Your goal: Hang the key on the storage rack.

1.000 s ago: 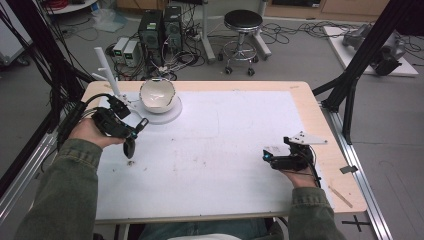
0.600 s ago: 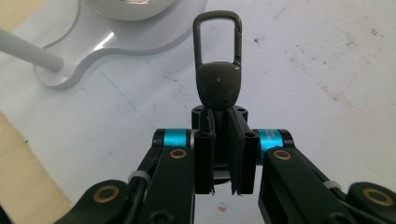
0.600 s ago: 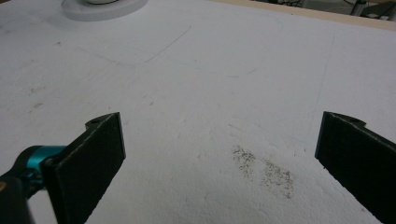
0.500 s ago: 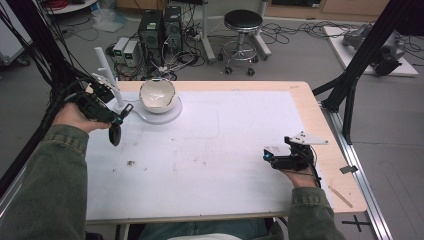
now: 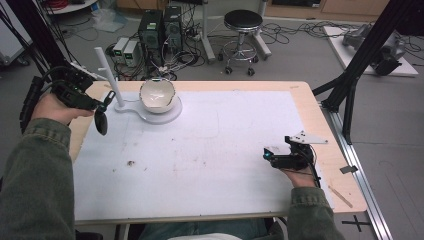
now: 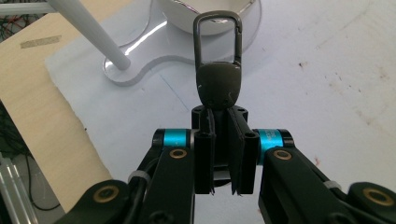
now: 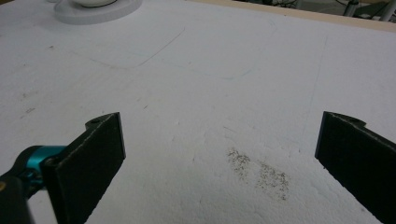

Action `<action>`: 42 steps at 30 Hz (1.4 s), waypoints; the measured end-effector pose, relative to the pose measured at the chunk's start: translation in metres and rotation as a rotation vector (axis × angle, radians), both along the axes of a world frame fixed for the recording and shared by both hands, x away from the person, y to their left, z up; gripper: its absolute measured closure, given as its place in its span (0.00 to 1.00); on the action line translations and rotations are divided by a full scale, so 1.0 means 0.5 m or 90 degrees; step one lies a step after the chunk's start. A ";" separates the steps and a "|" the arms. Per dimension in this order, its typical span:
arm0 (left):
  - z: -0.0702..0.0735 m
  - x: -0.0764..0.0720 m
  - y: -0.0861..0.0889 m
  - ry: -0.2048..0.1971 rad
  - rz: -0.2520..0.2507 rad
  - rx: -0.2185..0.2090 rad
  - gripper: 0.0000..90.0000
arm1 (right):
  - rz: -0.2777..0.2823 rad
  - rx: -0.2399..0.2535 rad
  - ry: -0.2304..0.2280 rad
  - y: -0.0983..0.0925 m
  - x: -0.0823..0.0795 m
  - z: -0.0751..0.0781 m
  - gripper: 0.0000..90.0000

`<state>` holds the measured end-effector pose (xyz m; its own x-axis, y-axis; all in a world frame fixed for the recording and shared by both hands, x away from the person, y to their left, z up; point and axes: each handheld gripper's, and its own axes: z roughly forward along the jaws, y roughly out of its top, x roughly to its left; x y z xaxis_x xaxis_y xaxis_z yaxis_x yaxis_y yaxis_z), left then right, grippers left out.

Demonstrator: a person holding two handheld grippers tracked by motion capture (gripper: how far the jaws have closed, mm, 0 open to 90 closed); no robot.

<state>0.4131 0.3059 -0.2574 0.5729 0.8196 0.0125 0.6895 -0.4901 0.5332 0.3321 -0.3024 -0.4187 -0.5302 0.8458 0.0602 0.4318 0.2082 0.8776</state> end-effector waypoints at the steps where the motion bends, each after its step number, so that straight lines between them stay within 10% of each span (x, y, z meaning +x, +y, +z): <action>1: 0.002 0.007 0.001 0.000 0.002 0.007 0.91 | 0.001 -0.001 -0.001 0.000 0.001 0.000 0.01; 30: 0.031 0.096 0.058 -0.072 0.082 -0.033 0.91 | -0.006 -0.038 0.006 0.004 -0.004 -0.003 0.01; 42: 0.020 0.114 0.068 -0.073 0.117 0.017 0.90 | -0.002 -0.036 0.007 0.005 -0.003 -0.004 0.01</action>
<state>0.4703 0.3398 -0.2475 0.4074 0.9087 0.0913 0.7045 -0.3764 0.6017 0.3308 -0.3001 -0.4207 -0.5276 0.8493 0.0183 0.4413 0.2556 0.8602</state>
